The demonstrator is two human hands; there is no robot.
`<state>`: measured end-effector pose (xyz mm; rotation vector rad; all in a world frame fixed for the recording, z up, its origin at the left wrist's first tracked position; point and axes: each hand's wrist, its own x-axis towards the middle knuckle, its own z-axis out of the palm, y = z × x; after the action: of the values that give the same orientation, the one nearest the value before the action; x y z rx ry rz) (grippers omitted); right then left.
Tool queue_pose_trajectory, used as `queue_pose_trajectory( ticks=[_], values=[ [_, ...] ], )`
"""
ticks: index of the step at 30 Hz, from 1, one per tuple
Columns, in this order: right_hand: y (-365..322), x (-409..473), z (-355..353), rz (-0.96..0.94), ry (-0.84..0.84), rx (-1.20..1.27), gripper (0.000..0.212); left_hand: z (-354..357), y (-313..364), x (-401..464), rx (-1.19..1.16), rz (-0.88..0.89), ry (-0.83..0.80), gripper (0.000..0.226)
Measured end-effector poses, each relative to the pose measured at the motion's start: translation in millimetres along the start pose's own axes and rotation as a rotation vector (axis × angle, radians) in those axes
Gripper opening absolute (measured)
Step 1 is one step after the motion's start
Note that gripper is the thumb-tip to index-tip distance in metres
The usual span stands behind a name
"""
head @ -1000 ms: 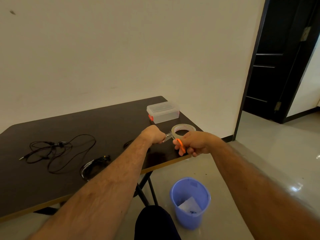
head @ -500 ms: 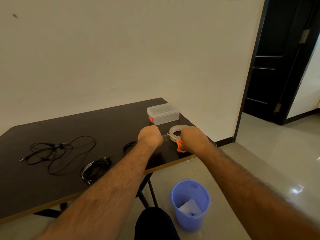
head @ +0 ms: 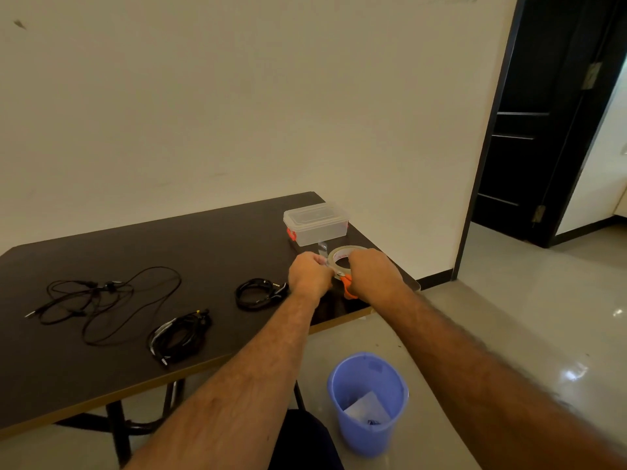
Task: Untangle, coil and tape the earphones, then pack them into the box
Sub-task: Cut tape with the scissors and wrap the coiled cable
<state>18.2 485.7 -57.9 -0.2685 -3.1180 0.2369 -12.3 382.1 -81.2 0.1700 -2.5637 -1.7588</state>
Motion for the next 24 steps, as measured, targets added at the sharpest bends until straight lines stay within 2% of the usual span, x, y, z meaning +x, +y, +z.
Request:
queue_pose_trajectory(
  ticks=[3,11,15,18,21,24],
  values=[
    [1.3,-3.0,2.8,-0.025,0.032,0.004,0.053,5.7,-4.9,0.3,-0.069,-0.053,-0.003,0.016],
    [-7.6,13.6,-10.9,0.061,-0.286,0.018,0.065,12.6,-3.7,3.7,-0.096,-0.045,0.03,0.026],
    [-10.6,18.2,-11.4,0.143,-0.398,0.079,0.055,14.5,-3.5,6.4,-0.101,-0.042,0.031,0.029],
    [-6.7,17.9,-9.4,0.094,-0.267,0.071,0.041,16.0,-3.9,8.9,-0.094,-0.031,0.021,0.03],
    [-6.2,11.1,-19.3,0.088,-0.317,0.032,0.055,17.0,-4.2,11.0,-0.077,-0.03,0.016,0.028],
    [-2.6,0.9,-15.2,-0.041,-0.147,-0.072,0.044,14.6,-5.7,13.0,-0.076,-0.042,0.002,0.024]
  ],
)
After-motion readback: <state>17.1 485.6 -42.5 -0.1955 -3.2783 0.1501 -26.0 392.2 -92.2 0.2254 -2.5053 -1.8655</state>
